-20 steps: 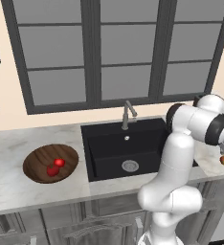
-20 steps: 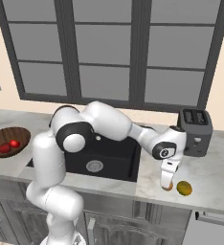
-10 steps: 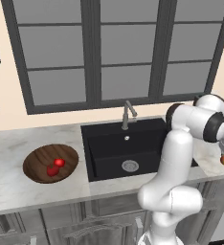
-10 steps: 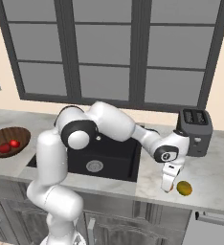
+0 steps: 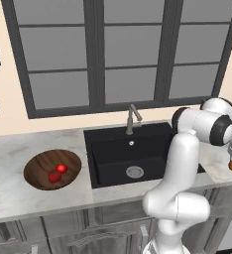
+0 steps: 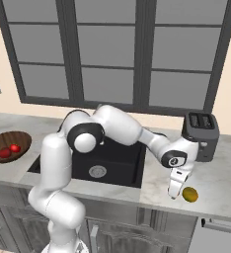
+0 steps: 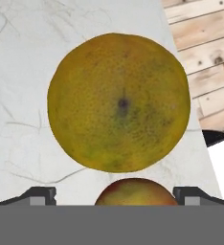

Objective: There is a mixed pile of frozen fruits and vegetables on the counter. Locate all the frozen vegetables and place the items in a bowl on the counter. Take all the frozen fruits and defrost them in a running sink.

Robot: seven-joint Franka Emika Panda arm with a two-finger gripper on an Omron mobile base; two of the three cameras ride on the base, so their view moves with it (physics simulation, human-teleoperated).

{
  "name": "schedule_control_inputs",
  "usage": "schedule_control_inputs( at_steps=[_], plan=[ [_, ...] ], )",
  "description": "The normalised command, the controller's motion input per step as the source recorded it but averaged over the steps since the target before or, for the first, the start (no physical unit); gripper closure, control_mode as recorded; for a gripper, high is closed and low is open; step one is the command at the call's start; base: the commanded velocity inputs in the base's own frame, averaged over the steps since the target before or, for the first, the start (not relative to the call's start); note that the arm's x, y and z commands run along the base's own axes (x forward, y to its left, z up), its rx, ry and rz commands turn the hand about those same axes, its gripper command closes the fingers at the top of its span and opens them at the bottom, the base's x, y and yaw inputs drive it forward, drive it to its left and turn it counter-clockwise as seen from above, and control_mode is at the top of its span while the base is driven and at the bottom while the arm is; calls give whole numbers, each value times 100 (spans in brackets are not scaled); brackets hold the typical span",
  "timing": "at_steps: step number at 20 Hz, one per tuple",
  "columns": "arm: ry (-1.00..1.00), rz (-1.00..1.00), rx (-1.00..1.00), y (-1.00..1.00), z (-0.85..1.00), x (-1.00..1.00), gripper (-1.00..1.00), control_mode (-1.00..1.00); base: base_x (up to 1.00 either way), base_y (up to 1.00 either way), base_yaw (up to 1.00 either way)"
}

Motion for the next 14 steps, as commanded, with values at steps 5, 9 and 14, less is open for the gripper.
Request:
schedule_control_inputs(
  at_steps=[5, 9, 14],
  plan=[
    [2, 0, 0, 26, -41, -6, 100, -100, 0, 0, 0],
    [9, 2, 0, 18, -19, -6, 100, -100, 0, 0, 0],
    [-1, 0, -1, 20, 18, -20, 100, -100, 0, 0, 0]
  ],
)
